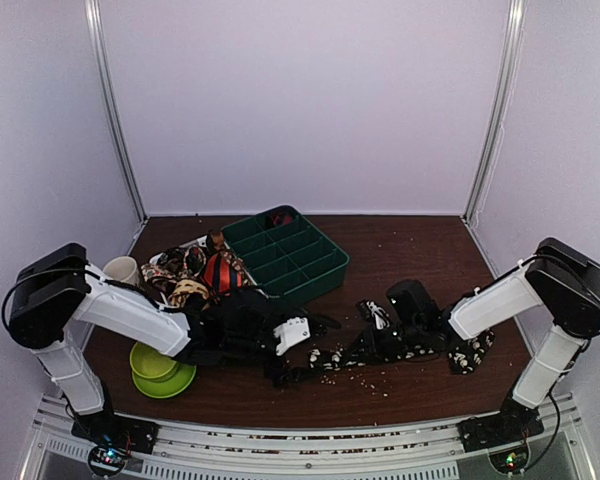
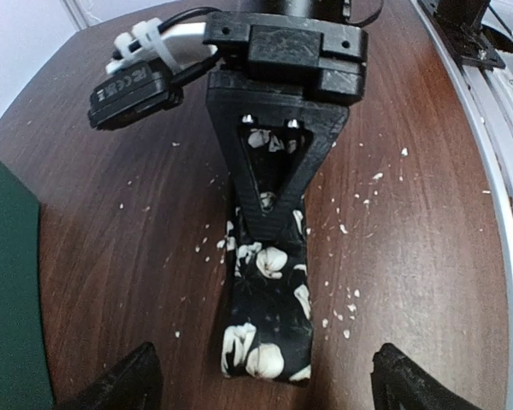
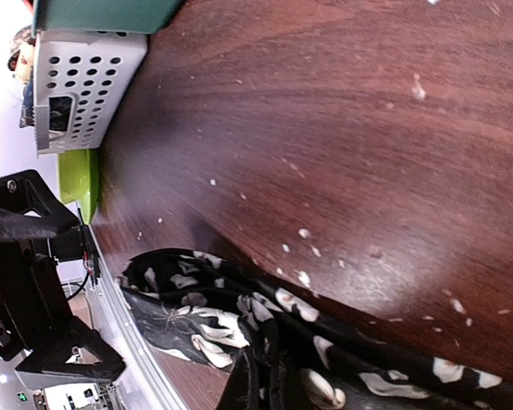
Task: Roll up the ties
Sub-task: Roll the tie at the center of the board.
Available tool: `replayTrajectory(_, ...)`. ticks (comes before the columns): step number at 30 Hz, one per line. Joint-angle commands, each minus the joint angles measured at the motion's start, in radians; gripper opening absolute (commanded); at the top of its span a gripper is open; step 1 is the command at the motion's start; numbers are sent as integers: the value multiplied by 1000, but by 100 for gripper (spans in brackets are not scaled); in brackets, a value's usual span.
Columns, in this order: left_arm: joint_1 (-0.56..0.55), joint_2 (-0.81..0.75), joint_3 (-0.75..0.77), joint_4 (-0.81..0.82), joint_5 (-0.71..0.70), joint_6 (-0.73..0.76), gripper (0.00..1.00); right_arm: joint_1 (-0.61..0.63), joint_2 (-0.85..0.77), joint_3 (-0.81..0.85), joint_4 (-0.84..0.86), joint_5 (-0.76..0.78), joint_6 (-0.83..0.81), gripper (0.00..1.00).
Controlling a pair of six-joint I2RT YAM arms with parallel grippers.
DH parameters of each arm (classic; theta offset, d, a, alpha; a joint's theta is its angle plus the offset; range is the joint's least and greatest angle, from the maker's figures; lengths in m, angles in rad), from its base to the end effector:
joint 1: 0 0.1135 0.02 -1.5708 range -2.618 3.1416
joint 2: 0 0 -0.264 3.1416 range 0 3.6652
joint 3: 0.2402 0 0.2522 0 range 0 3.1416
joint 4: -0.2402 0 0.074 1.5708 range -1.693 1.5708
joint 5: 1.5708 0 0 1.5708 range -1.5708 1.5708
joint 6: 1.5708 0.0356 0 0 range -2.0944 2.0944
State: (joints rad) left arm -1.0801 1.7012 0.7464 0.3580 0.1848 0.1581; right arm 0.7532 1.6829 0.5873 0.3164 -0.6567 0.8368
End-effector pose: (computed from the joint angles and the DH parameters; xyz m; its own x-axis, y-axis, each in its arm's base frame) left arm 0.1521 -0.2985 0.1487 -0.1137 0.5413 -0.8331 0.9686 0.2470 0.0282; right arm 0.1950 0.2126 0.1137 -0.9809 -0.1135 -0.1580 -0.1945 0.5449 0.8156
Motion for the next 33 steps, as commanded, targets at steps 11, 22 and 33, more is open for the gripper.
replayTrajectory(11,-17,249,262,-159,84,132,66,-15,-38,47,-131,16,-73,0)
replayTrajectory(22,84,188,192,-286,199,193,31,31,12,92,-60,-13,-13,0)
replayTrajectory(33,98,77,28,-70,134,93,55,33,107,126,-129,56,-78,0)
